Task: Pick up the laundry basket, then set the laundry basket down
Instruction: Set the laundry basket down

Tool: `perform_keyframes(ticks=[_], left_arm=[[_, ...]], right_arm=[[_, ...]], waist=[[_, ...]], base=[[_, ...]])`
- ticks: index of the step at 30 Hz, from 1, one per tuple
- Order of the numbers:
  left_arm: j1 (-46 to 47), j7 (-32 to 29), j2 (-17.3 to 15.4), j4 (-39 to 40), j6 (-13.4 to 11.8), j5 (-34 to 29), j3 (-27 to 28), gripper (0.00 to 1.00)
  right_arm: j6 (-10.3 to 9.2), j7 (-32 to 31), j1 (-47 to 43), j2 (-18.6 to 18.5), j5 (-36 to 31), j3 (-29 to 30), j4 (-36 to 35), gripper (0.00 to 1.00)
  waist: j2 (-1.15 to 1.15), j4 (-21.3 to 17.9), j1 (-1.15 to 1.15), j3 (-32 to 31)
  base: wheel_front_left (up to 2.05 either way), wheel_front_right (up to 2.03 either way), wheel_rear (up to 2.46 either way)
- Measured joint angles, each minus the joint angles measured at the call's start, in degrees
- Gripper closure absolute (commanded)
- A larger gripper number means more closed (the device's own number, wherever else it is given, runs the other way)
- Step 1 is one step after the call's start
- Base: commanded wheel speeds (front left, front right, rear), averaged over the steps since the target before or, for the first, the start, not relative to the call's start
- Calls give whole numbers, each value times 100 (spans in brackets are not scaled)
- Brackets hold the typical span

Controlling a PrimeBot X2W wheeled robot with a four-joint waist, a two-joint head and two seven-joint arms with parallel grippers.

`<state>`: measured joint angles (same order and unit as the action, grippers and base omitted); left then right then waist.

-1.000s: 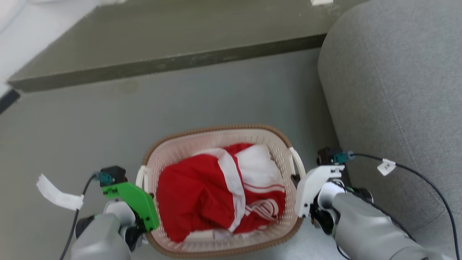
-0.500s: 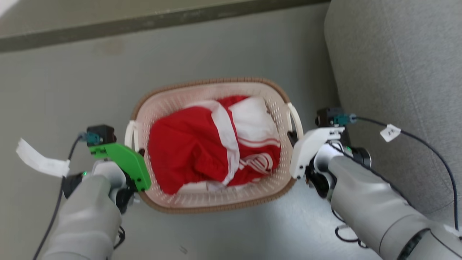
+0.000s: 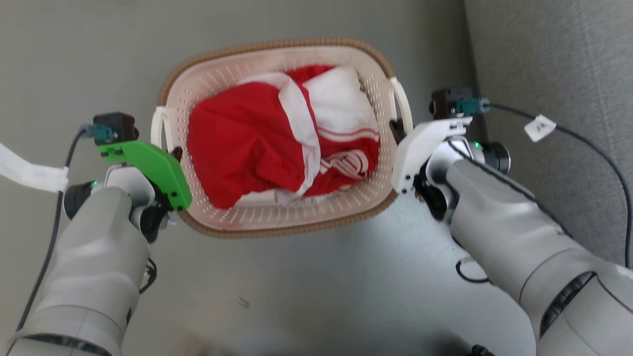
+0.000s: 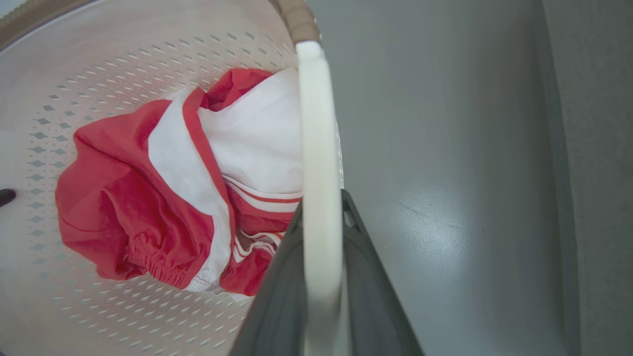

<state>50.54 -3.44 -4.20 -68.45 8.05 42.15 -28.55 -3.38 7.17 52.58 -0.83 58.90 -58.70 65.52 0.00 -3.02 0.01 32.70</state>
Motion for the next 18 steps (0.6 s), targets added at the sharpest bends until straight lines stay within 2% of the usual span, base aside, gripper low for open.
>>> perform_keyframes(ticks=[18], left_arm=[[610,-104,-54,35,0,0,7,100]], right_arm=[[-22,-14,697,-9,-18,46,113,100]], waist=[[0,39,0,1005]], base=[[0,0,0]])
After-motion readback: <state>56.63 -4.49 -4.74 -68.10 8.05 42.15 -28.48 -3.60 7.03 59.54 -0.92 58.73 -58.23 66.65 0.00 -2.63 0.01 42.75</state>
